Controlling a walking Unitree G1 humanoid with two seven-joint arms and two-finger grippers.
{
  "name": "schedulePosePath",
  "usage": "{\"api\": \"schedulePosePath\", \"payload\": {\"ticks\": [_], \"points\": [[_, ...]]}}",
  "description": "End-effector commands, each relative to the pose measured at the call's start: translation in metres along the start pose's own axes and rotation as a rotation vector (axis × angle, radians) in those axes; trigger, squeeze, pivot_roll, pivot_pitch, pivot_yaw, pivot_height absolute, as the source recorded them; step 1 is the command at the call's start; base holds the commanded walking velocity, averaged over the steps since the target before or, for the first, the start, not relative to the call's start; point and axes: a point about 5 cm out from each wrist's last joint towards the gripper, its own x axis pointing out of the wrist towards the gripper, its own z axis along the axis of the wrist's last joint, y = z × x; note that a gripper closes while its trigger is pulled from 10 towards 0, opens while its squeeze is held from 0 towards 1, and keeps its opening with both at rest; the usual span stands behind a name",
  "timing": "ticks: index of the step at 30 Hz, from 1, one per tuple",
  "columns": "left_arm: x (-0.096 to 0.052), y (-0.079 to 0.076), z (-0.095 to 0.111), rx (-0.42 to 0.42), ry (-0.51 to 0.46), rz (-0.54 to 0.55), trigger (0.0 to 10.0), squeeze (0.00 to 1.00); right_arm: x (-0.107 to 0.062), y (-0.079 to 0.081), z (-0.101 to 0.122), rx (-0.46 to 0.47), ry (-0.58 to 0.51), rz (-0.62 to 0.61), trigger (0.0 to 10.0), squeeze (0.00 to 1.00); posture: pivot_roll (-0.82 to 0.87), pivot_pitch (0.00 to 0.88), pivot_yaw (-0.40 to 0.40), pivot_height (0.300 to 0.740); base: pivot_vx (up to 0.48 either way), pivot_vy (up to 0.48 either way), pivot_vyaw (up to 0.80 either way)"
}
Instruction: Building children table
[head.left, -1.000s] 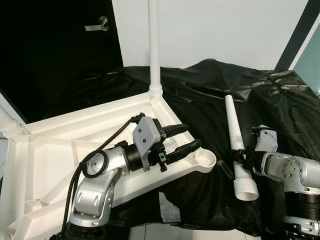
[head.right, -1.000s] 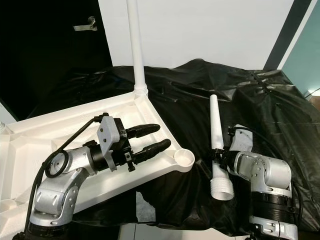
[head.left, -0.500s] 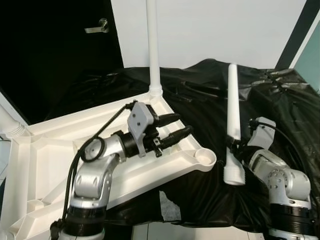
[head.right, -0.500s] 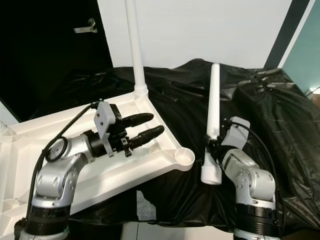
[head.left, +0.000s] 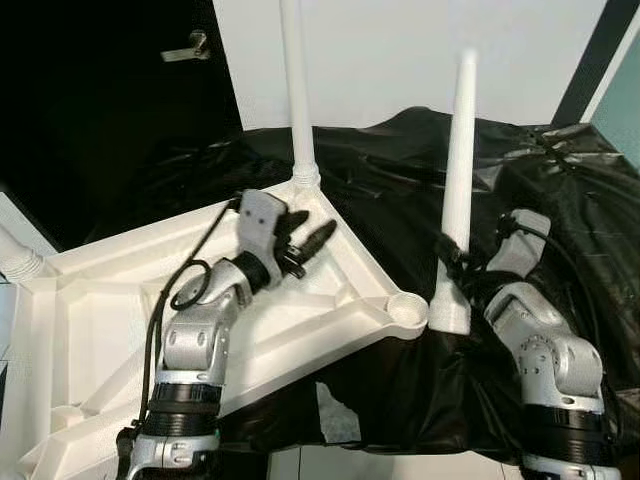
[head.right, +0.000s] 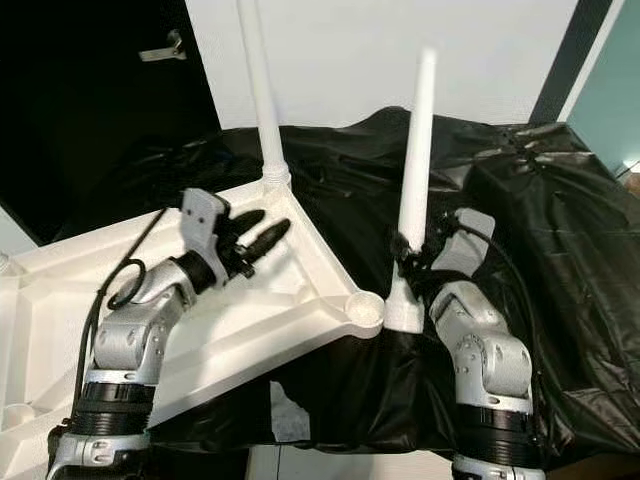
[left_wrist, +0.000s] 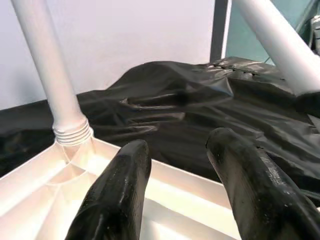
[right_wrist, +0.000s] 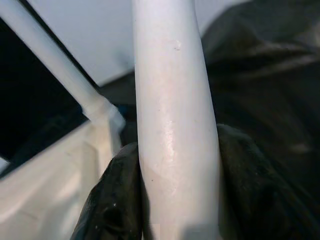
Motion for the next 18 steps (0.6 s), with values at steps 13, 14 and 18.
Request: {"api": "schedulePosePath", "payload": {"ticks": [13,14,18], "points": [[0.013,0.025,-0.002,-0.067,-0.049,0.175,10.0,0.00,0.031,0.013,0.008,-0.261,-0.109,0.101,10.0,0.00,-0.03,0.000,0.031,0.740,0.000,0.000,0.00],[0.013,0.025,-0.002,-0.067,-0.049,0.175,10.0,0.00,0.031,0.013,0.008,-0.261,-0.109,0.101,10.0,0.00,-0.03,0.000,0.031,0.740,0.000,0.000,0.00],[0.014,0.030,0.001,-0.049,-0.084,0.219,10.0,0.00,0.032,0.014,0.010,-0.322,-0.164,0.067,10.0,0.00,-0.03,0.000,0.034,0.740,0.000,0.000,0.00]]}}
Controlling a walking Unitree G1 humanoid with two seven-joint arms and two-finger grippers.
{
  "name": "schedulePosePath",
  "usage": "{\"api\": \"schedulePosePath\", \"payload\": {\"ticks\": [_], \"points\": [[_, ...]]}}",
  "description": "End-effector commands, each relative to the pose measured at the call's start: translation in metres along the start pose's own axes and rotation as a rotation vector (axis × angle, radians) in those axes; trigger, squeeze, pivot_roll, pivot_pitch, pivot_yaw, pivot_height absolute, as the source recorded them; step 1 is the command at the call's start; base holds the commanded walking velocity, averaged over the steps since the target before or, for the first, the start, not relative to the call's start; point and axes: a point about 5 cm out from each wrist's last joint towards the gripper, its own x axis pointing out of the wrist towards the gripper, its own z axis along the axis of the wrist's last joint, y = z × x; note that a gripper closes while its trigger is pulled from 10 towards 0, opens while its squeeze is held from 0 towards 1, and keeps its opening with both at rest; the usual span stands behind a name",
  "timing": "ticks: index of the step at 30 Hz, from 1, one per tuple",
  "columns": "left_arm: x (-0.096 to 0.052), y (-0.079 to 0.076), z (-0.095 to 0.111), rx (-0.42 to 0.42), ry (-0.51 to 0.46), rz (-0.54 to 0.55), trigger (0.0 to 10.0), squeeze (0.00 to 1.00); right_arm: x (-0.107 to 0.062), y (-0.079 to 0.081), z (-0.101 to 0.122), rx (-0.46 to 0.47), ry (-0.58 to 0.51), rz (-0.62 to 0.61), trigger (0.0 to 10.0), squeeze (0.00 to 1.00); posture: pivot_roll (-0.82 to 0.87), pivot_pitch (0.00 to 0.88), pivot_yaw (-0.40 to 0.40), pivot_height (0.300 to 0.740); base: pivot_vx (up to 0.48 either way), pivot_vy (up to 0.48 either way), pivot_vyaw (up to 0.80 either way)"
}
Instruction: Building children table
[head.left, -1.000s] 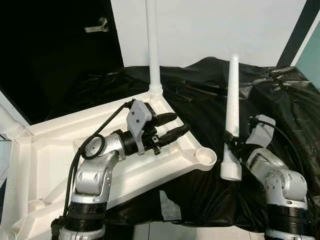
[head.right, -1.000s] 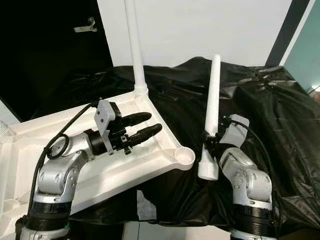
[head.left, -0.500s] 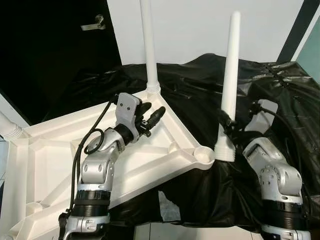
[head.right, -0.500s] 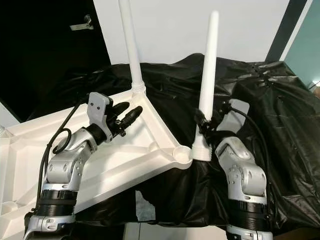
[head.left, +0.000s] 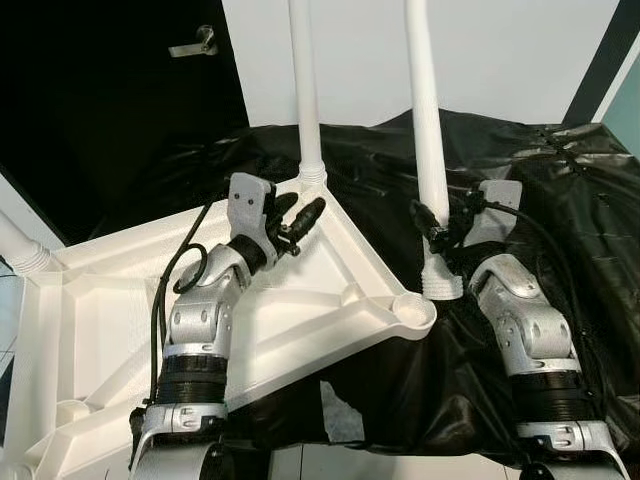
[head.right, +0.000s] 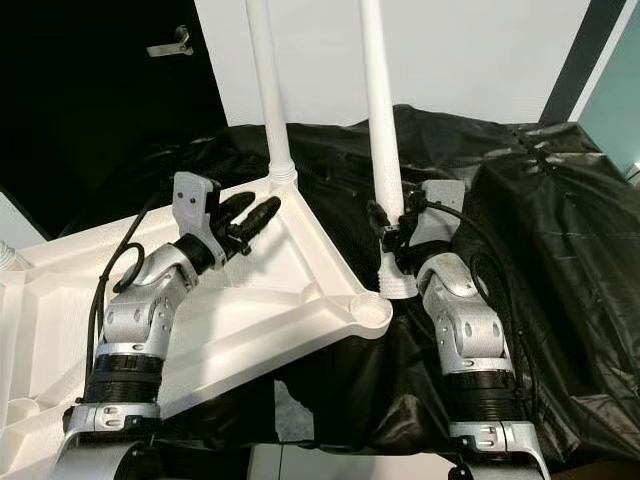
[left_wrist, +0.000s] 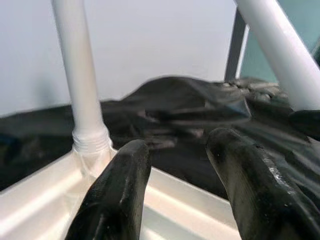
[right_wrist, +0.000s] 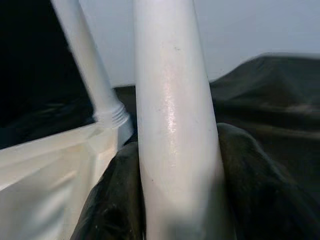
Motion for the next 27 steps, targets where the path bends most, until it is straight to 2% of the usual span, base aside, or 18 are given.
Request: {"api": "schedulePosePath", "payload": {"ticks": [1,2,4,5,6,7,8,10,16,23,27], "points": [[-0.001,0.011,-0.001,-0.001,-0.005,0.173,10.0,0.00,0.005,0.003,0.009,-0.030,-0.050,0.003,10.0,0.00,-0.03,0.000,0.034,0.740,0.000,0.000,0.00],[0.000,0.014,0.002,0.022,-0.042,0.213,10.0,0.00,0.006,0.003,0.012,-0.096,-0.101,-0.025,10.0,0.00,-0.03,0.000,0.041,0.740,0.000,0.000,0.00],[0.000,0.014,0.002,0.022,-0.042,0.213,10.0,0.00,0.006,0.003,0.012,-0.096,-0.101,-0.025,10.0,0.00,-0.03,0.000,0.041,0.740,0.000,0.000,0.00],[-0.001,0.015,0.003,0.087,-0.077,0.250,10.0,0.00,0.005,0.002,0.016,-0.142,-0.166,-0.068,10.0,0.00,-0.04,0.000,0.043,0.740,0.000,0.000,0.00],[-0.004,0.013,0.001,0.103,-0.132,0.276,10.0,0.00,0.001,0.005,0.018,-0.164,-0.226,-0.094,10.0,0.00,-0.04,0.000,0.055,0.740,0.000,0.000,0.00],[-0.004,0.013,0.001,0.103,-0.132,0.276,10.0,0.00,0.001,0.005,0.018,-0.164,-0.226,-0.094,10.0,0.00,-0.04,0.000,0.055,0.740,0.000,0.000,0.00],[-0.007,0.011,-0.001,0.119,-0.173,0.303,10.0,0.00,-0.002,0.007,0.018,-0.171,-0.262,-0.109,10.0,0.00,-0.05,0.000,0.058,0.740,0.000,0.000,0.00],[-0.013,0.009,-0.006,0.094,-0.223,0.351,10.0,0.00,-0.009,0.013,0.014,-0.162,-0.301,-0.112,10.0,0.00,-0.05,0.000,0.064,0.740,0.000,0.000,0.00],[-0.019,0.009,-0.017,0.054,-0.255,0.392,10.0,0.00,-0.016,0.019,0.002,-0.229,-0.337,-0.140,10.0,0.00,-0.05,0.000,0.065,0.740,0.000,0.000,0.00],[-0.023,0.016,-0.030,0.080,-0.238,0.412,10.0,0.00,-0.017,0.012,-0.012,-0.258,-0.342,-0.175,10.0,0.00,-0.05,0.000,0.067,0.740,0.000,0.000,0.00],[-0.029,0.026,-0.027,0.216,-0.275,0.456,10.0,0.00,-0.019,-0.001,-0.012,-0.321,-0.401,-0.213,10.0,0.00,-0.04,0.000,0.070,0.740,0.000,0.000,0.00]]}}
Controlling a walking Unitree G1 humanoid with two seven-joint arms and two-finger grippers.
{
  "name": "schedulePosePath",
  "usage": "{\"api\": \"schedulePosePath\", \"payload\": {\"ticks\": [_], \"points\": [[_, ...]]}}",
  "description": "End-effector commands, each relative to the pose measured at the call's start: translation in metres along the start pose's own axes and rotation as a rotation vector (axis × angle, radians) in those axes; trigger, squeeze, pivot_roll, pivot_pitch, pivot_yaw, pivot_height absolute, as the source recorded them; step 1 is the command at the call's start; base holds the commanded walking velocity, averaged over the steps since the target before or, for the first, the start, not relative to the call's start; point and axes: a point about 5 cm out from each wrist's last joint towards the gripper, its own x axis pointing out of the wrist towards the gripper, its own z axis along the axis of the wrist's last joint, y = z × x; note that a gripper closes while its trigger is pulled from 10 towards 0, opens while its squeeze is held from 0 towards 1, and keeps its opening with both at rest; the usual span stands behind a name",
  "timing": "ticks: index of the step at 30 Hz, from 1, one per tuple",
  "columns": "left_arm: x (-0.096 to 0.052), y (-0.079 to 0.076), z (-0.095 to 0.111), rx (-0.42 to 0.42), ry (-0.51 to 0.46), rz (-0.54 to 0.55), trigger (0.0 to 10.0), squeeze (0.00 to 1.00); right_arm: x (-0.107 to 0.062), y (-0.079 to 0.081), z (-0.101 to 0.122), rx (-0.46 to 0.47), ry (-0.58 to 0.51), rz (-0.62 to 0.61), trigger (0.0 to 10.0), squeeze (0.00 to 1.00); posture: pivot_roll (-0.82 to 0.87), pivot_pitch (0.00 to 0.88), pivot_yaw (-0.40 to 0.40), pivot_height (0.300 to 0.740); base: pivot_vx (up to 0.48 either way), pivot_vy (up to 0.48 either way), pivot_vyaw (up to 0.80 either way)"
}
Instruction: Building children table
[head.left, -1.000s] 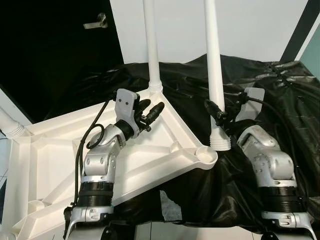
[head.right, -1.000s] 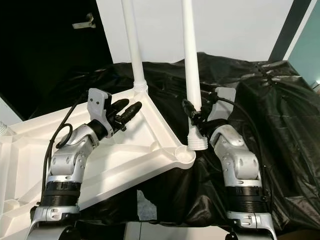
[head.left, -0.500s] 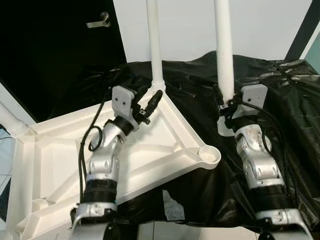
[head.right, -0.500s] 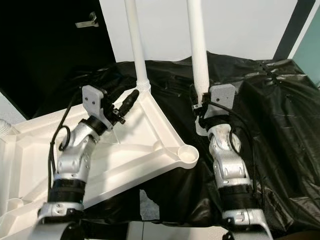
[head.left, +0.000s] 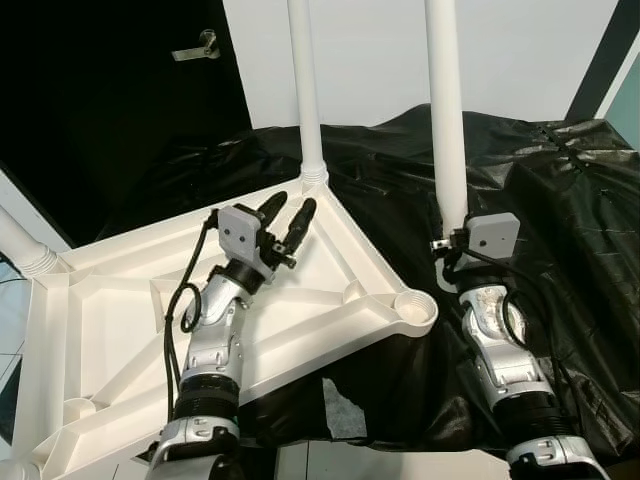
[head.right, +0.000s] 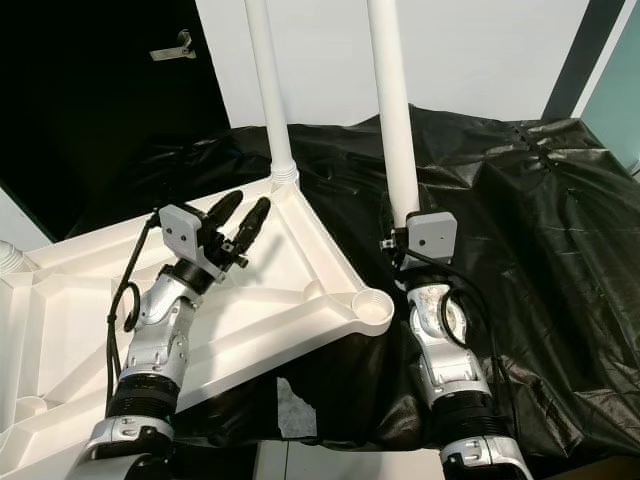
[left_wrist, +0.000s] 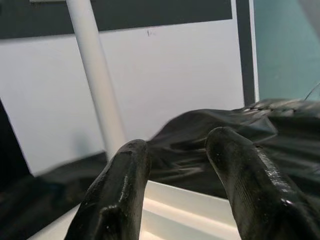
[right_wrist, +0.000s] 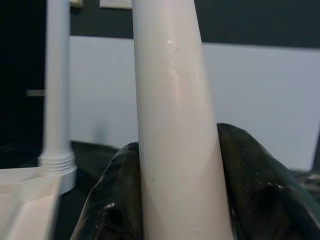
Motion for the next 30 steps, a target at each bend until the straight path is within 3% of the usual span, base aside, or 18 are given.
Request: {"api": "schedulePosePath", "payload": {"ticks": [1,4,11,13,16,18,20,21,23,25,26,30], "points": [[-0.006,0.022,0.001,0.056,-0.023,0.393,10.0,0.00,0.002,-0.004,0.003,-0.013,-0.054,-0.032,10.0,0.00,-0.04,0.000,0.072,0.740,0.000,0.000,0.00],[-0.009,0.023,0.001,0.092,-0.033,0.409,10.0,0.00,0.002,-0.005,0.003,-0.027,-0.065,-0.036,10.0,0.00,-0.04,0.000,0.072,0.740,0.000,0.000,0.00],[-0.012,0.027,0.000,0.060,-0.082,0.443,10.0,0.00,0.003,-0.001,0.000,0.019,-0.086,-0.054,10.0,0.00,-0.04,0.000,0.071,0.740,0.000,0.000,0.00],[-0.008,0.025,0.000,0.026,-0.067,0.401,10.0,0.00,0.006,0.002,0.001,0.018,-0.083,-0.028,10.0,0.00,-0.03,0.000,0.065,0.740,0.000,0.000,0.00],[0.001,0.019,0.000,-0.041,-0.059,0.317,10.0,0.00,0.010,0.009,0.002,0.026,-0.074,0.027,10.0,0.00,-0.03,0.000,0.060,0.740,0.000,0.000,0.00],[0.012,0.007,0.004,-0.138,-0.062,0.173,10.0,0.00,0.016,0.019,0.005,0.059,-0.072,0.117,10.0,0.00,-0.03,0.000,0.059,0.740,0.000,0.000,0.00],[0.012,0.007,0.004,-0.138,-0.062,0.173,10.0,0.00,0.016,0.019,0.005,0.059,-0.072,0.117,10.0,0.00,-0.03,0.000,0.059,0.740,0.000,0.000,0.00],[0.017,-0.001,0.006,-0.197,-0.060,0.080,10.0,0.00,0.018,0.025,0.007,0.084,-0.069,0.173,10.0,0.00,-0.03,0.000,0.060,0.740,0.000,0.000,0.00],[0.017,-0.001,0.006,-0.197,-0.060,0.080,10.0,0.00,0.018,0.025,0.007,0.084,-0.069,0.173,10.0,0.00,-0.03,0.000,0.060,0.740,0.000,0.000,0.00],[0.022,-0.010,0.011,-0.248,-0.051,-0.048,10.0,0.00,0.021,0.035,0.011,0.125,-0.073,0.259,10.0,0.00,-0.03,0.000,0.058,0.740,0.000,0.000,0.00],[0.022,-0.010,0.011,-0.248,-0.051,-0.048,10.0,0.00,0.021,0.035,0.011,0.125,-0.073,0.259,10.0,0.00,-0.03,0.000,0.058,0.740,0.000,0.000,0.00],[0.026,-0.024,0.018,-0.379,-0.034,-0.240,10.0,0.00,0.021,0.045,0.012,0.171,-0.067,0.363,10.0,0.00,-0.03,0.000,0.054,0.740,0.000,0.000,0.00]]}}
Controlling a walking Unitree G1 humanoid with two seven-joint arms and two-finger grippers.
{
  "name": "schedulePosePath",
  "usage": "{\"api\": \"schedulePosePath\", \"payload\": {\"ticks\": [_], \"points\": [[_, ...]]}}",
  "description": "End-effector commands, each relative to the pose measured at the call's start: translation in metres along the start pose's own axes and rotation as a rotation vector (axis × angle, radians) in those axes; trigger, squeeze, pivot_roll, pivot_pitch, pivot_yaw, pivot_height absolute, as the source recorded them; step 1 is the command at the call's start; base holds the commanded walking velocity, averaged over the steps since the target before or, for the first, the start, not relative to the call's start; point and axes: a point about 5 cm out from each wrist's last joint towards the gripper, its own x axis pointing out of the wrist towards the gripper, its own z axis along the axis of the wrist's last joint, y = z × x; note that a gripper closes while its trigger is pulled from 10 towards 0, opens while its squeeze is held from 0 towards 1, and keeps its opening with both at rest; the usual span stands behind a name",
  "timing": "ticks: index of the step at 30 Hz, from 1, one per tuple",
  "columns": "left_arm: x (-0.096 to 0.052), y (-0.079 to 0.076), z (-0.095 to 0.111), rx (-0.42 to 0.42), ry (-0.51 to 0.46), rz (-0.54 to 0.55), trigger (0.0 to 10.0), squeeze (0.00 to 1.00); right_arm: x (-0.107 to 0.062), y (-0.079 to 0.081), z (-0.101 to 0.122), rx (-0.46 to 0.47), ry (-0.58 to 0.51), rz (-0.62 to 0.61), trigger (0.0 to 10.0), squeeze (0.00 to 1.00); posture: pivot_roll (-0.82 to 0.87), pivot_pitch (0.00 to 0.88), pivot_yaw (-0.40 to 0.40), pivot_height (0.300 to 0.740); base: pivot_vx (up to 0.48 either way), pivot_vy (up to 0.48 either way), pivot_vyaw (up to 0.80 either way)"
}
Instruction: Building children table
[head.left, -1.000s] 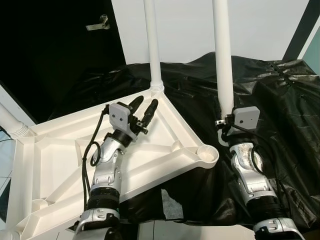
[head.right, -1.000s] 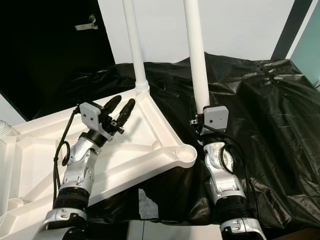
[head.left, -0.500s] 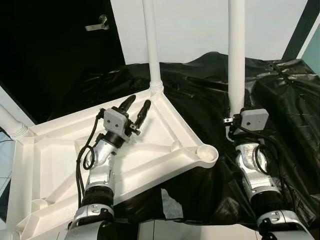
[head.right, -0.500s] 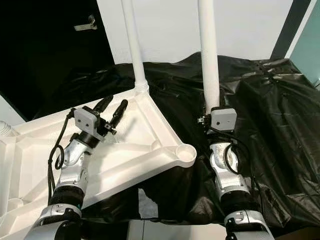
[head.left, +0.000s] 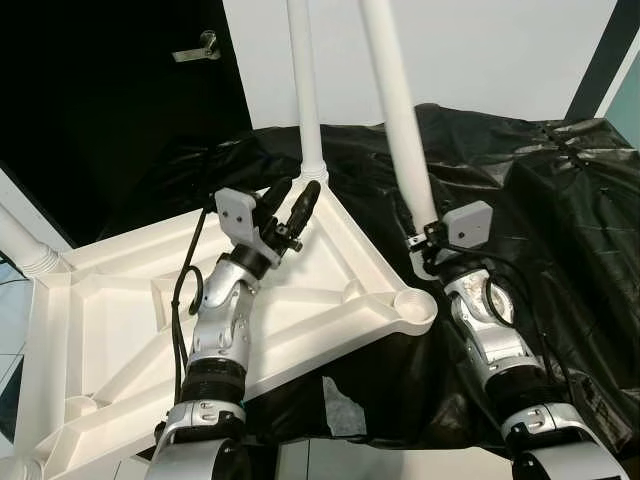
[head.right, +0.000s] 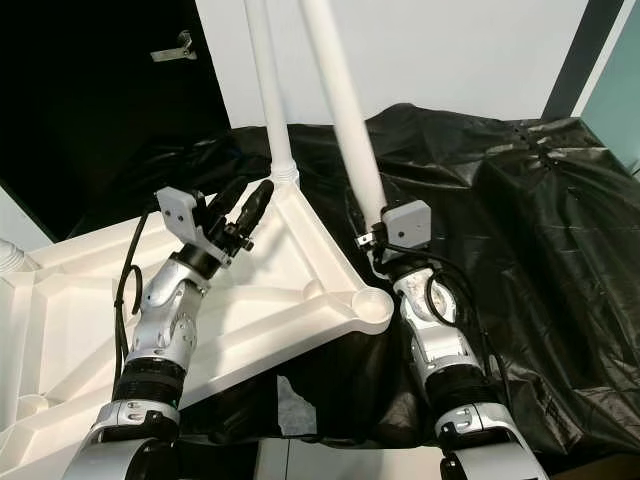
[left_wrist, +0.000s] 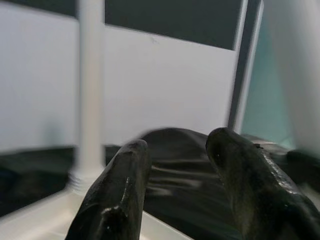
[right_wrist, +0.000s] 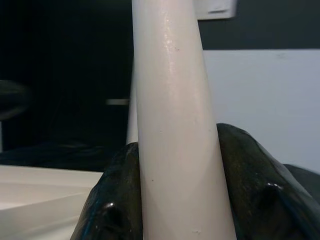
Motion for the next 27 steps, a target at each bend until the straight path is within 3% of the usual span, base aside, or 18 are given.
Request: {"api": "schedulePosePath", "payload": {"ticks": [1,4,11,12,16,17,20,21,23,24,27], "points": [[0.000,-0.016,0.000,-0.057,0.031,-0.262,10.0,0.00,0.005,0.008,0.002,0.035,-0.005,0.057,10.0,0.00,-0.03,0.000,0.053,0.740,0.000,0.000,0.00],[-0.002,-0.034,0.003,-0.133,0.056,-0.423,10.0,0.00,0.009,0.018,0.001,0.064,0.013,0.141,10.0,0.00,-0.03,0.000,0.057,0.740,0.000,0.000,0.00],[-0.006,-0.052,0.011,-0.252,0.081,-0.585,10.0,0.00,0.015,0.027,0.005,0.100,0.010,0.226,10.0,0.00,-0.03,0.000,0.058,0.740,0.000,0.000,0.00],[-0.006,-0.052,0.013,-0.273,0.082,-0.603,10.0,0.75,0.016,0.028,0.006,0.107,0.009,0.238,10.0,0.00,-0.03,0.000,0.058,0.740,0.000,0.000,0.00],[-0.005,-0.052,0.015,-0.286,0.076,-0.602,10.0,0.75,0.016,0.029,0.006,0.115,0.010,0.248,10.0,0.00,-0.03,0.000,0.058,0.740,0.000,0.000,0.00],[-0.004,-0.050,0.019,-0.326,0.070,-0.599,10.0,1.00,0.016,0.030,0.007,0.118,0.007,0.262,10.0,0.00,-0.03,0.000,0.057,0.740,0.000,0.000,0.00],[-0.002,-0.049,0.024,-0.346,0.062,-0.593,10.0,1.00,0.016,0.032,0.009,0.119,-0.001,0.283,10.0,0.00,-0.03,0.000,0.056,0.740,0.000,0.000,0.00],[0.002,-0.048,0.031,-0.363,0.051,-0.584,10.0,0.90,0.016,0.036,0.012,0.116,-0.012,0.324,10.0,0.00,-0.03,0.000,0.056,0.740,0.000,0.000,0.00],[0.002,-0.048,0.031,-0.363,0.051,-0.584,10.0,0.90,0.016,0.036,0.012,0.116,-0.012,0.324,10.0,0.00,-0.03,0.000,0.056,0.740,0.000,0.000,0.00],[0.005,-0.046,0.032,-0.351,0.052,-0.555,10.0,0.00,0.015,0.038,0.013,0.116,-0.016,0.339,10.0,0.00,-0.04,0.000,0.057,0.740,0.000,0.000,0.00],[0.008,-0.043,0.034,-0.357,0.050,-0.522,10.0,0.00,0.015,0.040,0.014,0.119,-0.018,0.354,10.0,0.00,-0.04,0.000,0.058,0.740,0.000,0.000,0.00]]}}
